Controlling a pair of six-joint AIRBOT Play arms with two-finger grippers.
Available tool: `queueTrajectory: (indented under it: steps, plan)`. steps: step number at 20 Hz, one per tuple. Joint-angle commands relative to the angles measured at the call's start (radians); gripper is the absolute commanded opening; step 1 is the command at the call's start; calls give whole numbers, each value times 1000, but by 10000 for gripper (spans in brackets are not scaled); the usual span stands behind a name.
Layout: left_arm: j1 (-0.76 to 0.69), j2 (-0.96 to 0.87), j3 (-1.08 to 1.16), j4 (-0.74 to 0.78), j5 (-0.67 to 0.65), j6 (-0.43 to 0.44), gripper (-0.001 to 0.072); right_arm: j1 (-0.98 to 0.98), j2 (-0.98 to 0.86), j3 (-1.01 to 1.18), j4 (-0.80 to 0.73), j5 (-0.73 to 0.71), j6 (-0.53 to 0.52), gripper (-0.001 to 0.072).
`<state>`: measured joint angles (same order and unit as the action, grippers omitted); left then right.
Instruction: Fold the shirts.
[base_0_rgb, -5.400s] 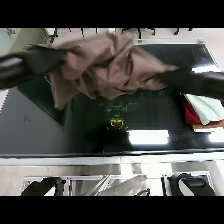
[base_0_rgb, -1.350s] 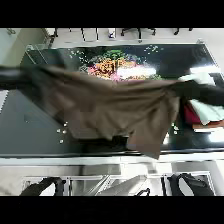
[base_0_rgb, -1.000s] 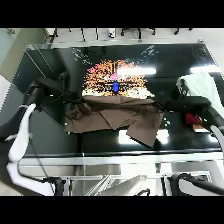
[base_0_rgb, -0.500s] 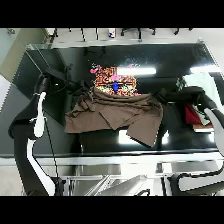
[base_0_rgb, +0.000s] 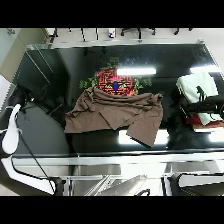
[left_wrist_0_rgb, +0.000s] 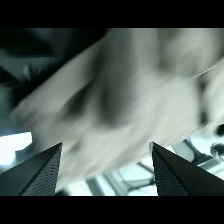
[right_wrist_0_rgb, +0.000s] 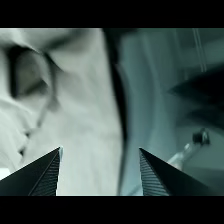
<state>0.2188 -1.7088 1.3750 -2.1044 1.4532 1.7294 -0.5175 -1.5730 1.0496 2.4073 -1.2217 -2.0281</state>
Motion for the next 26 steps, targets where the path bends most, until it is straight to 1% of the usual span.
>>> queueTrajectory:
  steps: [1,4,6,7,10,11,12,14,17,19,20,22,23,24,25,26]
  plan:
    - [72,124,-275,43,-101,37,599,-31,-2,-56,-19,-16,-45,539]
    - [83,137,-380,40,-207,47,599,-29,-6,-56,-22,-16,-44,530]
    - [62,112,-404,29,-269,53,599,-22,-6,-56,-22,-17,-44,531]
    - [44,88,-399,6,-276,63,599,-15,-6,-56,-22,-17,-44,530]
    - [-11,12,-342,-151,-276,147,591,19,-10,-56,-24,-20,-43,530]
    - [-33,-11,-307,-161,-269,154,323,39,-16,-56,-23,-19,-43,530]
    - [-51,-29,-280,-155,-248,174,13,56,-24,-56,-23,-19,-43,530]
    - [-75,-49,-246,-144,-211,182,16,90,-49,-56,-23,-9,-40,530]
    - [-78,-52,-209,-140,-194,181,16,128,-99,-56,-21,23,-40,530]
    - [-77,-51,-183,-140,-176,180,16,145,-136,-55,7,55,-40,529]
    - [-79,-51,-171,-140,-165,179,16,150,-152,-54,41,76,-42,473]
    - [-79,-51,-144,-148,-140,173,16,151,-161,-52,114,120,-53,317]
    - [-79,-45,-128,-156,-126,173,16,151,-161,-42,133,124,-53,147]
    - [-79,-29,-111,-166,-120,173,16,151,-158,-25,134,119,-52,36]
    - [-79,-2,-90,-180,-118,173,16,151,-146,-5,137,109,-51,18]
    - [-79,35,-67,-194,-117,173,15,151,-124,15,145,95,-43,18]
